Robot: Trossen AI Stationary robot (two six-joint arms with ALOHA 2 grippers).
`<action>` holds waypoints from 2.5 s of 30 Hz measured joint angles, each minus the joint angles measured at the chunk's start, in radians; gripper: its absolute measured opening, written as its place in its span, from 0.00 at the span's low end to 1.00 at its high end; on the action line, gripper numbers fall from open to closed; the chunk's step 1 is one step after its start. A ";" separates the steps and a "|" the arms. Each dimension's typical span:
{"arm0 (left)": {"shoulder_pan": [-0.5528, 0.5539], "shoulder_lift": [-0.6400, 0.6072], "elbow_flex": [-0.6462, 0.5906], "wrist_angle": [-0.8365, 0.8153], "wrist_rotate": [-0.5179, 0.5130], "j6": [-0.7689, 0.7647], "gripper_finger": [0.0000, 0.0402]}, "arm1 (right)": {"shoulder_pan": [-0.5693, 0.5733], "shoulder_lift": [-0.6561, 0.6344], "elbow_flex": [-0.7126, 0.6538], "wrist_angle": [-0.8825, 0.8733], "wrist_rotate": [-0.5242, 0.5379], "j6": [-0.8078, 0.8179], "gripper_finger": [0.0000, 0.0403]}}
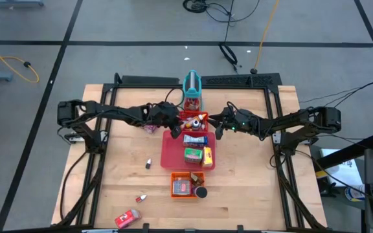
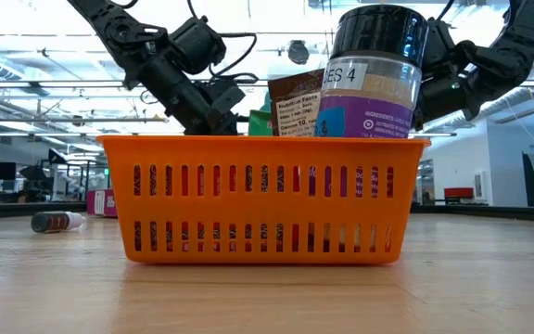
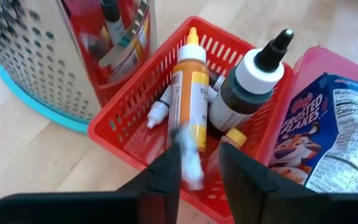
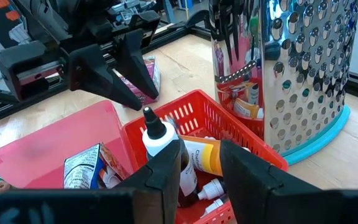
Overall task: Pick & Place Kitchen Items
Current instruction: Put the small brown food coloring bottle into the red bin
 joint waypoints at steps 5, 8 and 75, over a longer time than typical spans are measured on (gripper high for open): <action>-0.001 0.000 0.000 -0.006 0.002 0.001 0.32 | 0.000 0.000 0.000 -0.002 0.000 -0.004 0.26; -0.007 -0.004 0.000 -0.045 0.018 0.014 0.33 | 0.000 0.000 -0.006 0.006 -0.002 -0.008 0.26; -0.729 -0.432 -0.338 -0.414 -0.174 -0.887 0.33 | 0.493 -0.211 -0.445 0.333 0.238 -0.121 0.12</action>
